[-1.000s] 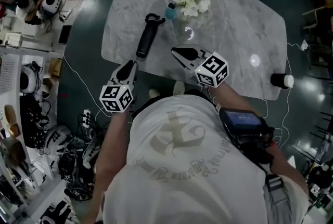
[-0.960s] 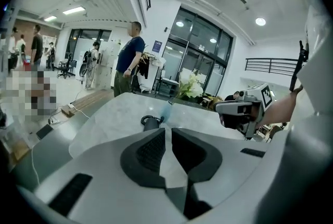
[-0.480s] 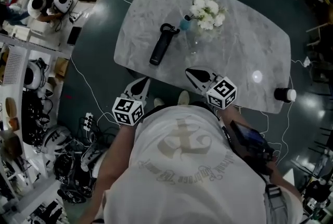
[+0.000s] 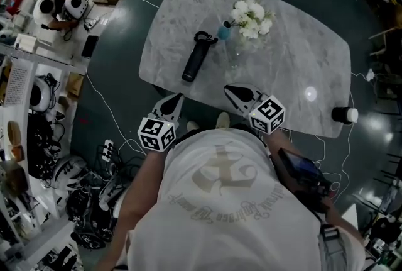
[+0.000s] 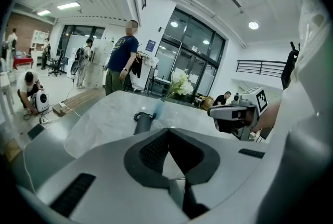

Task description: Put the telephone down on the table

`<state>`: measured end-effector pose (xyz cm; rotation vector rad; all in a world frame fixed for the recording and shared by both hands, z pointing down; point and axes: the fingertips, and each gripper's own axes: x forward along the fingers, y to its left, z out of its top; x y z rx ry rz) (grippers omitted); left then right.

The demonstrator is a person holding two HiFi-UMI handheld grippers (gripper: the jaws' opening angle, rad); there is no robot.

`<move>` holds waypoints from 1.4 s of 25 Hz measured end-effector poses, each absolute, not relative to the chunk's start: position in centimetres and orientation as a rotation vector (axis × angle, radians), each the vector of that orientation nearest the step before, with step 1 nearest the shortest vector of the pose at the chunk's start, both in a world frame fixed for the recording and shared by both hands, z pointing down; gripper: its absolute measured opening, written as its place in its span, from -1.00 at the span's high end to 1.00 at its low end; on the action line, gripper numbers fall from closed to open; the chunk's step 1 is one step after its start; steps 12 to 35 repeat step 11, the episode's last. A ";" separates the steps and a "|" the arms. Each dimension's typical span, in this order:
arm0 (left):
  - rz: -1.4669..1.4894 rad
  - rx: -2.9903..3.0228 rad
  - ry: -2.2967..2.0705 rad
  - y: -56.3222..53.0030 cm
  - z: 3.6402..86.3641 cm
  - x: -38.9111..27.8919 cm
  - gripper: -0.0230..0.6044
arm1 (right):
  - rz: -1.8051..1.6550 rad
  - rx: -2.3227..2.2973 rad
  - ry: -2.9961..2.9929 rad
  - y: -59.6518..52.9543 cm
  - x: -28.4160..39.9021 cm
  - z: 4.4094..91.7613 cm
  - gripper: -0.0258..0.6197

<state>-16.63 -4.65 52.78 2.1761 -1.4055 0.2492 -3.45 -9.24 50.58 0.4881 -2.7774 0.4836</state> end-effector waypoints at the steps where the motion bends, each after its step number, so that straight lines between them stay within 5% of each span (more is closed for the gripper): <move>1: 0.251 2.176 -1.405 -4.7 52.8 -16.6 0.89 | 0.484 0.488 -2.777 -9.3 -3.4 50.6 0.87; 35: 0.275 2.176 -1.389 -5.9 53.5 -15.7 0.89 | 0.485 0.479 -2.779 -10.3 -3.0 51.0 0.87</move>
